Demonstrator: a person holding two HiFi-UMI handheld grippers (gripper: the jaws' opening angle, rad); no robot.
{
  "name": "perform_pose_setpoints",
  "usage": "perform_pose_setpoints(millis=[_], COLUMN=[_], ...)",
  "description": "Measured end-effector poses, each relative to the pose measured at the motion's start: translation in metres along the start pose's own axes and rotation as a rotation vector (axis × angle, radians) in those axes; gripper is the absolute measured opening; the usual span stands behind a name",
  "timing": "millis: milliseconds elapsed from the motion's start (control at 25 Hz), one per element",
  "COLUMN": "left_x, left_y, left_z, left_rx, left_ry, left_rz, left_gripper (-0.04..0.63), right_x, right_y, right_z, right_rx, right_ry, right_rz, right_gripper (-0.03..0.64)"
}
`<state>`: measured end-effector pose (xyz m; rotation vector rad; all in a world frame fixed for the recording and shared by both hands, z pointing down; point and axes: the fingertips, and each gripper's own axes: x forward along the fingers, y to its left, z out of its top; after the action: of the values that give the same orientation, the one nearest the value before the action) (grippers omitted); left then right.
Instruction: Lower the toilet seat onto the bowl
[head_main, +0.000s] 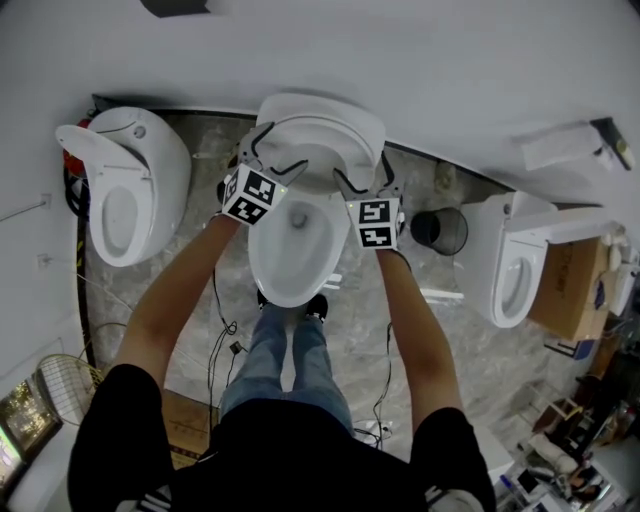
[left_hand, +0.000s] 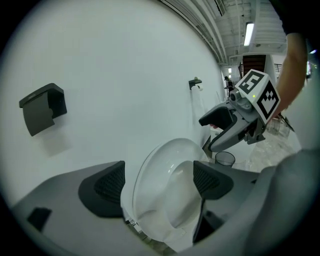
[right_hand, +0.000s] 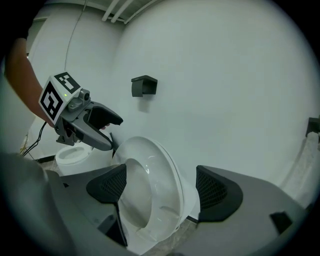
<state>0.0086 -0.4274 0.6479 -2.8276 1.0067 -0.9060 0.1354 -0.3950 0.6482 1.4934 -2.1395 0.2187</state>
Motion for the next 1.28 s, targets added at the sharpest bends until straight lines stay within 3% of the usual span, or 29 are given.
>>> perform_pose_setpoints(millis=[160, 360, 480, 760, 920, 1280], left_x=[0.020, 0.040, 0.049, 0.059, 0.059, 0.057], left_y=[0.008, 0.016, 0.016, 0.021, 0.021, 0.019], left_z=[-0.005, -0.014, -0.015, -0.018, -0.018, -0.019], left_rx=[0.030, 0.082, 0.125, 0.157, 0.171, 0.221], left_ry=[0.035, 0.088, 0.114, 0.142, 0.149, 0.180], left_rz=[0.000, -0.025, -0.040, -0.044, -0.049, -0.060], left_gripper=[0.405, 0.353, 0.325, 0.238, 0.181, 0.153], right_x=[0.021, 0.042, 0.047, 0.063, 0.066, 0.065], right_y=[-0.003, 0.000, -0.004, -0.004, 0.001, 0.003], right_z=[-0.003, -0.001, 0.002, 0.006, 0.008, 0.007], right_rx=[-0.053, -0.230, -0.237, -0.277, -0.355, -0.398], right_ry=[0.027, 0.072, 0.075, 0.089, 0.088, 0.103], right_rz=[0.011, 0.041, 0.044, 0.060, 0.056, 0.061], right_gripper=[0.443, 0.416, 0.336, 0.264, 0.216, 0.206])
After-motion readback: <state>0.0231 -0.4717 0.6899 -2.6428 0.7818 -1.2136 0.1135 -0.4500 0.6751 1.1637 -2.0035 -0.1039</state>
